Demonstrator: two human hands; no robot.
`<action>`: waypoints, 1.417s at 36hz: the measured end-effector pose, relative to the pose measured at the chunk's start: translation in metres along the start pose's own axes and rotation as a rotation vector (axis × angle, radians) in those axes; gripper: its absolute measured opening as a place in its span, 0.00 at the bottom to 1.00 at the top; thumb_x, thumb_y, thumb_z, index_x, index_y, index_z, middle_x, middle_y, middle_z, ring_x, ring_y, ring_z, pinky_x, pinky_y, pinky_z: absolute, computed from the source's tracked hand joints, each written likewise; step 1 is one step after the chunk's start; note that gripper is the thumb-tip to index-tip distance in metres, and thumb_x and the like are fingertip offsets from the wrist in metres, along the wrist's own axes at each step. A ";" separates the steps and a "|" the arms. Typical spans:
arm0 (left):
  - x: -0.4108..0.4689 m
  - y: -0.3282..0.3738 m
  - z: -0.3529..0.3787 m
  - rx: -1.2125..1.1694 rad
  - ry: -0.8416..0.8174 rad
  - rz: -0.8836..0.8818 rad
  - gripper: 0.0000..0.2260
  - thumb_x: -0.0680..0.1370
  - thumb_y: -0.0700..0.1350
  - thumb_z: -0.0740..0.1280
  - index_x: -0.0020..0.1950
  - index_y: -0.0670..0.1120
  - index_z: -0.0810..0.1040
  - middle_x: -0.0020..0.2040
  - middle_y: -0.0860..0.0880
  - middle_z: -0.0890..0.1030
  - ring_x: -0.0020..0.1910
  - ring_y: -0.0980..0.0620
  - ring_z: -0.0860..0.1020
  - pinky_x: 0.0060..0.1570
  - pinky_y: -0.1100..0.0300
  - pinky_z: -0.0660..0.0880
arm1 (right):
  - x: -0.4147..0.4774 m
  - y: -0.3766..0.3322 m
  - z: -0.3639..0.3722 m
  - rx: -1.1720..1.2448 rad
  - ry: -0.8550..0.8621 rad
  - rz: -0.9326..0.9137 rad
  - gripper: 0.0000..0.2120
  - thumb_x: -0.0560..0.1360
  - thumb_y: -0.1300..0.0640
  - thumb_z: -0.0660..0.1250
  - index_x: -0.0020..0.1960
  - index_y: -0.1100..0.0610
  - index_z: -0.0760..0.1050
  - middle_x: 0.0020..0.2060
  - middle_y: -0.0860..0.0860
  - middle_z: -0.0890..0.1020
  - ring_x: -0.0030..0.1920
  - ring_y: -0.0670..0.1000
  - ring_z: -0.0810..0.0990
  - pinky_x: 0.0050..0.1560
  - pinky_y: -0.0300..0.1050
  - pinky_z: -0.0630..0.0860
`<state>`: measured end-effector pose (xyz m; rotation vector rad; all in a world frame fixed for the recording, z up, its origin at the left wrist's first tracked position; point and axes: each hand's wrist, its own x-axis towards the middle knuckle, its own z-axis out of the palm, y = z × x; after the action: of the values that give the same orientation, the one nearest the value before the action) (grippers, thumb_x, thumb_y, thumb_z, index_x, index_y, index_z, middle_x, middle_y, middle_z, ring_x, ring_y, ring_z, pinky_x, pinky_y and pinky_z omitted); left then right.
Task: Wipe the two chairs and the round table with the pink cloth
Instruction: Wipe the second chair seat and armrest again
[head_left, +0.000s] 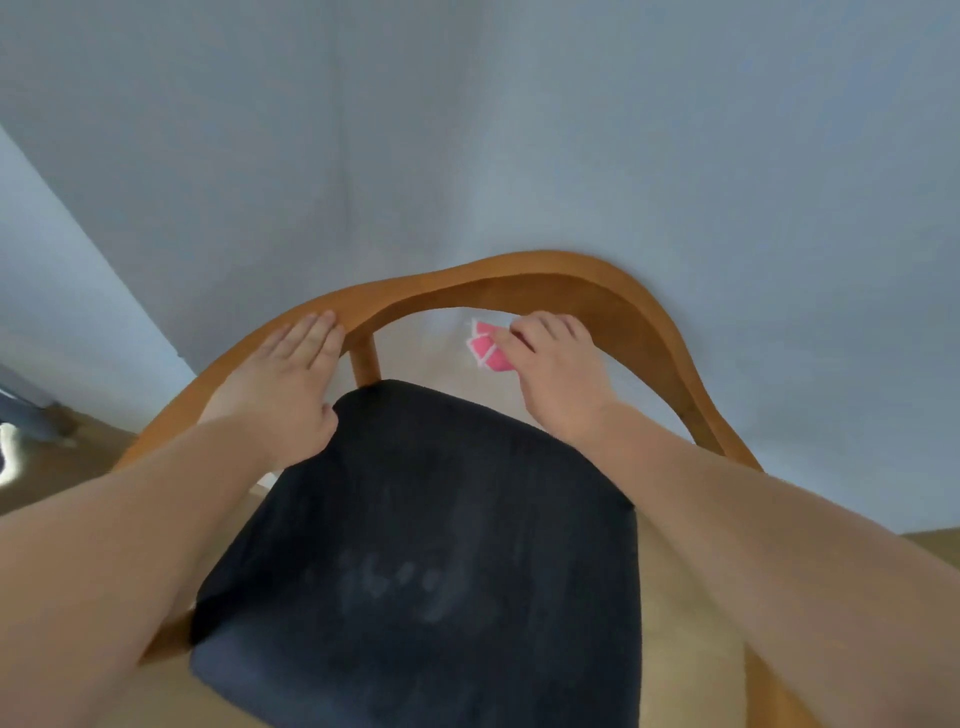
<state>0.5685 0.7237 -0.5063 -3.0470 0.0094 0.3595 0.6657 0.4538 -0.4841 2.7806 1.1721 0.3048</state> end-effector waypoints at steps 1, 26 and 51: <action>0.000 0.000 0.003 0.000 0.009 0.011 0.34 0.79 0.54 0.50 0.73 0.45 0.30 0.71 0.48 0.29 0.75 0.49 0.36 0.73 0.55 0.37 | 0.007 0.003 0.003 -0.041 0.013 -0.058 0.27 0.64 0.67 0.77 0.62 0.59 0.77 0.53 0.57 0.81 0.55 0.61 0.78 0.61 0.58 0.72; -0.001 -0.002 0.013 0.032 -0.017 0.037 0.39 0.76 0.60 0.51 0.66 0.46 0.22 0.70 0.47 0.25 0.74 0.49 0.31 0.74 0.54 0.37 | 0.014 0.090 0.041 -0.894 -0.472 -0.396 0.28 0.83 0.55 0.43 0.78 0.60 0.34 0.75 0.54 0.31 0.77 0.57 0.34 0.64 0.55 0.20; -0.004 0.003 0.012 0.031 0.012 0.054 0.39 0.75 0.60 0.52 0.67 0.45 0.24 0.68 0.47 0.25 0.75 0.49 0.33 0.73 0.54 0.37 | -0.050 0.101 0.023 -0.764 -0.526 -0.122 0.29 0.82 0.55 0.43 0.74 0.59 0.29 0.71 0.55 0.28 0.78 0.57 0.34 0.71 0.54 0.29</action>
<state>0.5621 0.7216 -0.5170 -3.0230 0.0975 0.3408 0.7071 0.3476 -0.4961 1.9440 0.8445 -0.0084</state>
